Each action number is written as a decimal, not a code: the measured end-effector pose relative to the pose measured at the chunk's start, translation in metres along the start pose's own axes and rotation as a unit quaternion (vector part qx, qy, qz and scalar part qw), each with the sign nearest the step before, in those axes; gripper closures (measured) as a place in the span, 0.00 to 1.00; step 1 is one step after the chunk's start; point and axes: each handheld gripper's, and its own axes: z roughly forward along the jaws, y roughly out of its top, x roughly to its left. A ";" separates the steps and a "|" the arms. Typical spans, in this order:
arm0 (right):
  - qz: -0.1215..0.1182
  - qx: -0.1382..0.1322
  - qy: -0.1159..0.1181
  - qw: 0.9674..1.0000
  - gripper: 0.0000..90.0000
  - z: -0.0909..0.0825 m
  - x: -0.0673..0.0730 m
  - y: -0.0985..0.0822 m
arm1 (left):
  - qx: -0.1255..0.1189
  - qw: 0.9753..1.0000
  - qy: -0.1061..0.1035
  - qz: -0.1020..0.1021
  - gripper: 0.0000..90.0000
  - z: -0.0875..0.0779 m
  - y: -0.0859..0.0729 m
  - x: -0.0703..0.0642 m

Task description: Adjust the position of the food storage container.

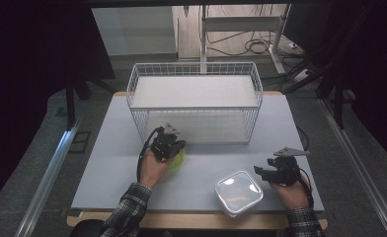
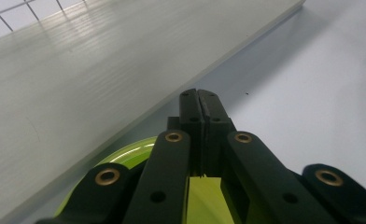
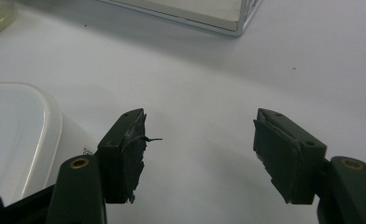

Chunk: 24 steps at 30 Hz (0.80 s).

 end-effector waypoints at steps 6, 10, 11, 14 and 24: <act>-0.003 0.002 0.000 1.000 0.39 0.000 0.001 0.000 | 0.002 1.000 0.009 0.012 1.00 -0.008 -0.007 0.000; -0.003 0.003 0.000 1.000 0.39 0.001 0.002 0.000 | 0.002 1.000 0.009 0.008 1.00 -0.019 -0.018 0.006; -0.004 0.003 0.000 1.000 0.39 0.001 0.002 0.000 | 0.002 1.000 0.008 0.010 1.00 -0.021 -0.020 0.007; -0.005 0.004 0.000 1.000 0.39 0.001 0.002 0.000 | 0.001 1.000 0.012 0.002 1.00 -0.029 -0.029 0.008; -0.007 0.007 -0.001 1.000 0.39 0.002 0.003 0.000 | 0.004 0.999 0.031 -0.013 1.00 -0.059 -0.057 0.020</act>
